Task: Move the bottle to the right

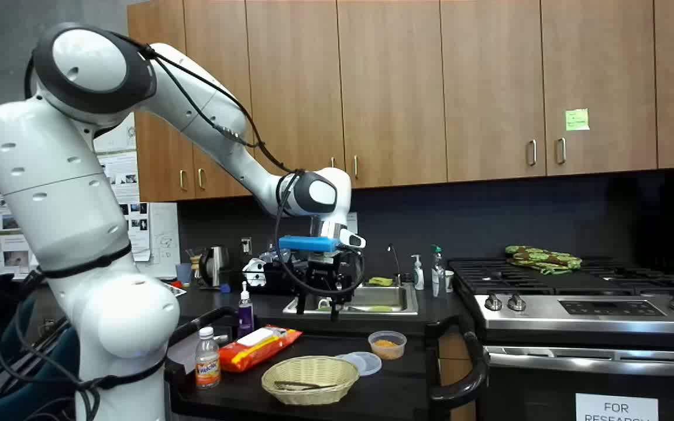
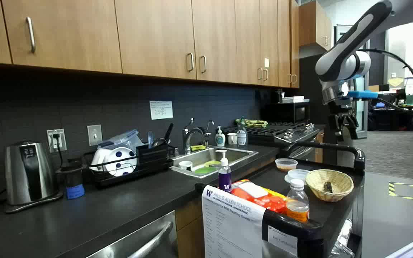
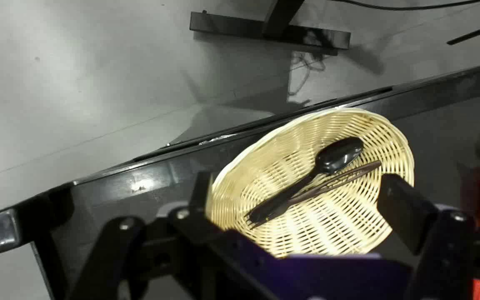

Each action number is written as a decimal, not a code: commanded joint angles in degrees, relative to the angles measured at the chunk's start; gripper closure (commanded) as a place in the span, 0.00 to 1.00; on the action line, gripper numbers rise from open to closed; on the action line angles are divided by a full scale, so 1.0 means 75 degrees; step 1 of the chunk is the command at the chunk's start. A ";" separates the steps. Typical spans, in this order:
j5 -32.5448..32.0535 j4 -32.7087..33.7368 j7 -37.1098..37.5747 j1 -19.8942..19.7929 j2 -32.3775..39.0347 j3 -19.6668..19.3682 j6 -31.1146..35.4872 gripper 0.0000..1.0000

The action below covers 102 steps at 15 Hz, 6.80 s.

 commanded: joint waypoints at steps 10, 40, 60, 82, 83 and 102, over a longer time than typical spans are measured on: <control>0.0021 0.0013 -0.0015 -0.0060 0.0007 0.0063 -0.0017 0.00; 0.0851 0.1966 -0.2039 0.2526 0.2253 0.2787 0.1913 0.00; 0.0735 0.3897 -0.3904 0.2765 0.4174 0.3766 0.2717 0.00; 0.0255 0.4537 -0.3205 0.2745 0.4504 0.3720 0.1757 0.92; 0.0331 0.4572 -0.3034 0.2727 0.4492 0.3718 0.1682 0.92; 0.1129 0.3671 -0.0208 0.1624 0.2019 0.2598 0.0504 0.92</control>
